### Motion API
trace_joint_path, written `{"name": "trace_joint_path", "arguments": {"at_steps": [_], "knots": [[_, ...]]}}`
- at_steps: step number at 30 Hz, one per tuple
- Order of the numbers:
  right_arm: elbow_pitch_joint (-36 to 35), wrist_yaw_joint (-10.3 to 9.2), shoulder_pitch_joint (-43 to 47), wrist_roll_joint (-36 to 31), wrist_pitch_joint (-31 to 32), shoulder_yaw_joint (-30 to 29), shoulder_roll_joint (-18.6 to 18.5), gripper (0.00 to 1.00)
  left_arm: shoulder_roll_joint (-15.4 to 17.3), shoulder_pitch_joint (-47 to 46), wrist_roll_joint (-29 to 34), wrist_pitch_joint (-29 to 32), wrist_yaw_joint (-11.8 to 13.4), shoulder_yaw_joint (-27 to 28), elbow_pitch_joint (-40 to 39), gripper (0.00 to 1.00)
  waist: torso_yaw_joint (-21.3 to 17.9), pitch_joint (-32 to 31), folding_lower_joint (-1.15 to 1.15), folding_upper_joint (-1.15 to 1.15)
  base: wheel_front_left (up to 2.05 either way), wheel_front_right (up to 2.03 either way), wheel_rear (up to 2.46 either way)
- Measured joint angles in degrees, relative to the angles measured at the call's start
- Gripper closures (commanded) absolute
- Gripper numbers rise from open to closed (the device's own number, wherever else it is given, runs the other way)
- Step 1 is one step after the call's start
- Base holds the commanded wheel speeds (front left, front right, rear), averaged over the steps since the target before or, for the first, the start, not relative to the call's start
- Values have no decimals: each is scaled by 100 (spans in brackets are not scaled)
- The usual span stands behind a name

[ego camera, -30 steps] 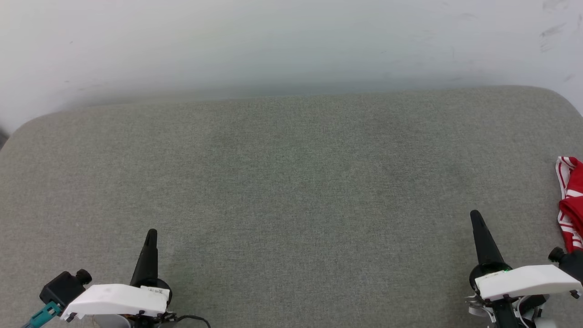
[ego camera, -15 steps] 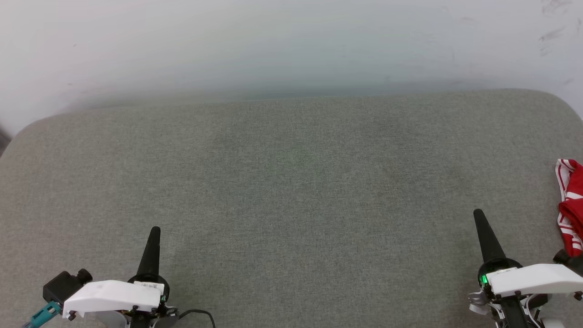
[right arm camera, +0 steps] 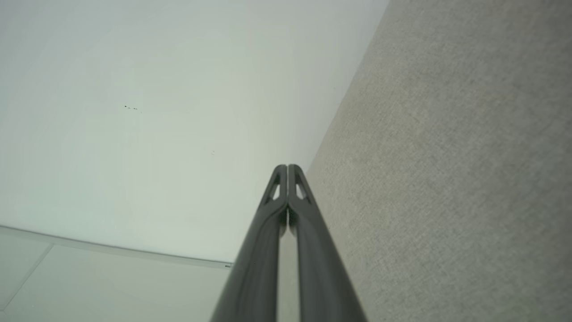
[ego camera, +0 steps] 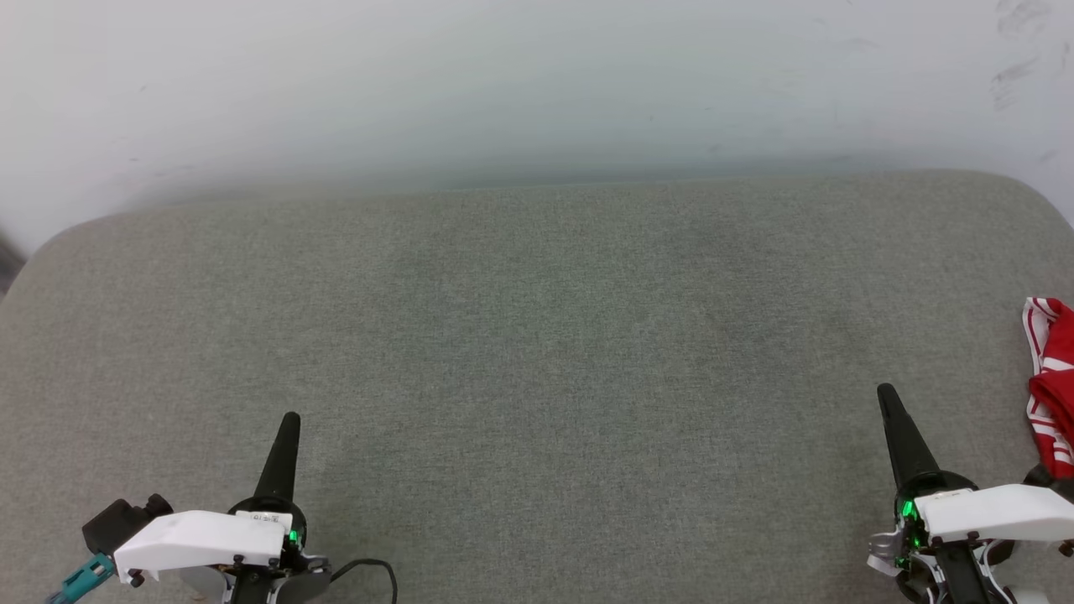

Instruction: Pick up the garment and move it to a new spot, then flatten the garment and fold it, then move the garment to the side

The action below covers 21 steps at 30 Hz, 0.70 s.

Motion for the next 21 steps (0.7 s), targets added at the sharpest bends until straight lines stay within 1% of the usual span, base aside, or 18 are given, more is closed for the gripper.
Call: {"name": "trace_joint_path", "arguments": {"at_steps": [21], "knots": [[34,0,-49,982,263,-136,3,100,-1,-138,-972,269,-1,32,116,100,23,-83,0,0,0,0,0]]}}
